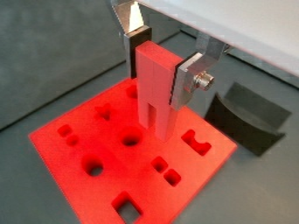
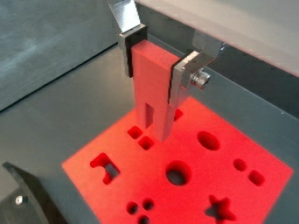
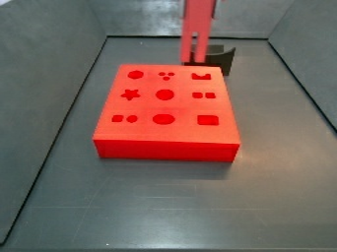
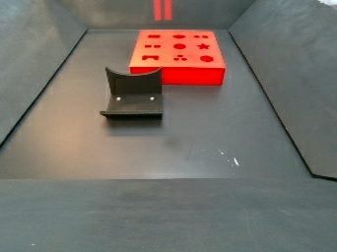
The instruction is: Insert the double-square object.
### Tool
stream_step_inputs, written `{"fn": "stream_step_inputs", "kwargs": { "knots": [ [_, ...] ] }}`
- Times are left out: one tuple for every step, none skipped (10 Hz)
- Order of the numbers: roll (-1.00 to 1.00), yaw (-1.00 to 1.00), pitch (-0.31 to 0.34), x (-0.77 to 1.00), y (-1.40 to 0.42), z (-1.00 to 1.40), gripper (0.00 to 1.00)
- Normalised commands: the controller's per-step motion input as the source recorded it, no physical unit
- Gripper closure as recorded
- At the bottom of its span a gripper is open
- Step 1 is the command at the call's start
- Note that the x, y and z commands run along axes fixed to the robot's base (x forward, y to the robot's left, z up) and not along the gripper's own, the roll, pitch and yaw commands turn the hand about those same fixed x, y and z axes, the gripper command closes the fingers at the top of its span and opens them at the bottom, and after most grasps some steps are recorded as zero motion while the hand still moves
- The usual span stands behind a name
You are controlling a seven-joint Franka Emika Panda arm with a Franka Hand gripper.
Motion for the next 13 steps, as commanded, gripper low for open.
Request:
{"fn": "stream_step_inputs", "kwargs": {
  "knots": [
    [-0.10,-0.36,-0.154,0.67,0.05,-0.42,1.00],
    [-0.10,-0.35,-0.194,0.63,0.09,-0.43,1.00],
    [-0.12,-0.35,-0.217,0.61,0.10,-0.45,1.00],
    [-0.05,-0.09,-0.107,0.17,0.09,-0.27,1.00],
    [0.00,0.06,-0.060,-0.09,0.00,-0.13,1.00],
    [0.00,0.19,-0.059,-0.05,-0.03,-0.11,1.00],
    [0.12,0.19,0.000,0.00,-0.12,-0.20,1.00],
    [0.15,0.16,0.033,0.00,-0.22,-0.27,1.00],
    [0.05,0.05,0.043,0.00,-0.18,-0.24,1.00],
    [0.06,0.00,0.051,0.00,-0.15,-0.24,1.00],
    [0.10,-0.02,0.099,0.00,0.00,-0.26,1.00],
    [0.10,-0.12,0.126,0.00,0.01,-0.23,1.00],
    [0.05,-0.02,0.077,-0.05,0.01,-0.17,1.00]
  ]
}}
